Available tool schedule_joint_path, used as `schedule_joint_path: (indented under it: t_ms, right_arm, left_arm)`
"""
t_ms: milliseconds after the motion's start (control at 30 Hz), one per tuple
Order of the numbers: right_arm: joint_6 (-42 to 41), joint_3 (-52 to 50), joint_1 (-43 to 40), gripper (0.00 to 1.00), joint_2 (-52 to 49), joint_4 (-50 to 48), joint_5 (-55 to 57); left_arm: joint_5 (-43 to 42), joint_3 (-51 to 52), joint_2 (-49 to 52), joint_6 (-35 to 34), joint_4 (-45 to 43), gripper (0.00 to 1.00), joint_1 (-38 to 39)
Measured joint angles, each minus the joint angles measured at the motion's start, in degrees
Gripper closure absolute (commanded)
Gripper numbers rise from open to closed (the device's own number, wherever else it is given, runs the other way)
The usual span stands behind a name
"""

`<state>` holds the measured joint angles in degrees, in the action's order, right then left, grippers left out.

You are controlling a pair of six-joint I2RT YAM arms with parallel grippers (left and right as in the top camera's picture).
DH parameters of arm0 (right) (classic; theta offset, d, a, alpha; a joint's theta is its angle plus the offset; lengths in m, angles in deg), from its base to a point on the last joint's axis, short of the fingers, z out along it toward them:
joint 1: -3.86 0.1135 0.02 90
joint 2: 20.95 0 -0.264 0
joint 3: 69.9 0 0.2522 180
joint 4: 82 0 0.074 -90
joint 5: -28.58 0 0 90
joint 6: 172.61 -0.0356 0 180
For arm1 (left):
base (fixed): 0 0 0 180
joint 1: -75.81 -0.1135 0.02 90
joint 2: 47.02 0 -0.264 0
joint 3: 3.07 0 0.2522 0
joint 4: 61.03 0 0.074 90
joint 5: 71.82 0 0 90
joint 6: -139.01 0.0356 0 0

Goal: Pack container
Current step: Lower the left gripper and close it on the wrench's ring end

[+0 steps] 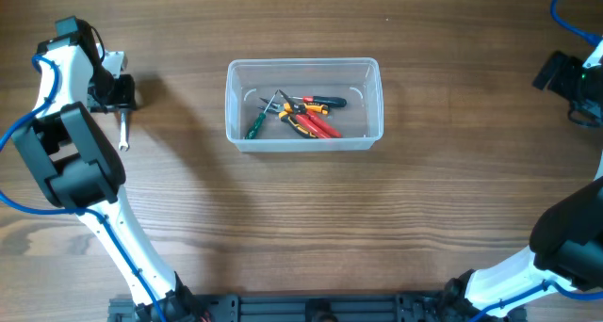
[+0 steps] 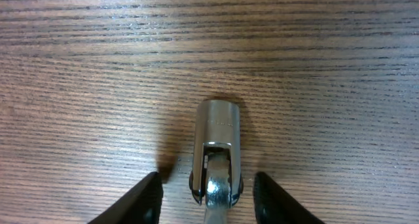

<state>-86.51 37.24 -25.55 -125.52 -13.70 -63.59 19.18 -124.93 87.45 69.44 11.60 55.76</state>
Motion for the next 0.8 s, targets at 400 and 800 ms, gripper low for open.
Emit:
schedule_joint_path:
  t_ms: [400, 800]
  right_arm:
    - [0.0, 0.0, 0.0, 0.0, 0.0, 0.0, 0.0]
    - [0.0, 0.0, 0.0, 0.0, 0.0, 0.0, 0.02]
  left_arm:
    - [0.0, 0.0, 0.0, 0.02, 1.11, 0.73, 0.0]
    - [0.0, 0.0, 0.0, 0.11, 1.95, 0.93, 0.0]
